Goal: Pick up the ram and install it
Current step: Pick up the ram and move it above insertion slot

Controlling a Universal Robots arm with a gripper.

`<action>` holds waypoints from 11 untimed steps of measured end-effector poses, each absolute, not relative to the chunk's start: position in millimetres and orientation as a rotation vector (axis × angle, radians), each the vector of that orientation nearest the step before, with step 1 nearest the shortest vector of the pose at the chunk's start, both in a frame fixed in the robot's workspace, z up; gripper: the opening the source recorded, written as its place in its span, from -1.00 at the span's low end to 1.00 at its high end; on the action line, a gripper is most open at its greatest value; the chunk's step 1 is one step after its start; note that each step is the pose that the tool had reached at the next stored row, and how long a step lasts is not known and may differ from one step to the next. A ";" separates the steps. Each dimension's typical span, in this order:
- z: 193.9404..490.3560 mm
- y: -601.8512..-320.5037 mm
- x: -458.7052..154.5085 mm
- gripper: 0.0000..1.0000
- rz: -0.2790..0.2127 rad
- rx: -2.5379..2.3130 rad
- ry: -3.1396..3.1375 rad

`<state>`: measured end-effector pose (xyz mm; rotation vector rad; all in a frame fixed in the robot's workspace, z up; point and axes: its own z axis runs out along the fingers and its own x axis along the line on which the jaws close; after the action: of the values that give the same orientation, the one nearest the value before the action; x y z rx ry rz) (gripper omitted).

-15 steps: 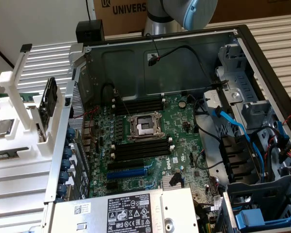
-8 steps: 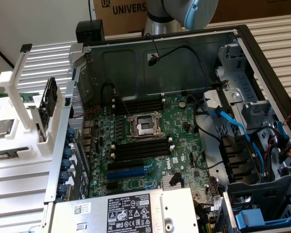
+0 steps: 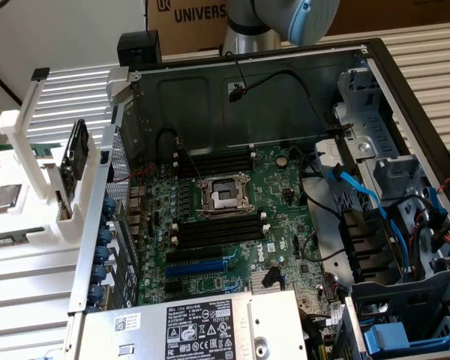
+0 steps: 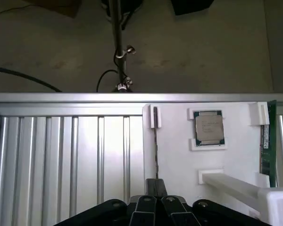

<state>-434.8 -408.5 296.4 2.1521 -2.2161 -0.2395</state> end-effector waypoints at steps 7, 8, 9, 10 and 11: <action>278.6 -396.2 -444.2 -0.80 -0.198 2.145 -2.211; 275.7 -392.7 -447.1 -0.80 -0.182 2.149 -2.216; 274.7 -391.6 -448.4 -0.80 -0.176 2.151 -2.218; 271.3 -387.3 -453.8 -0.80 -0.152 2.160 -2.227; 270.5 -386.3 -455.1 -0.80 -0.144 2.163 -2.229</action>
<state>-455.1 -386.3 270.5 2.1630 -2.2294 -0.1443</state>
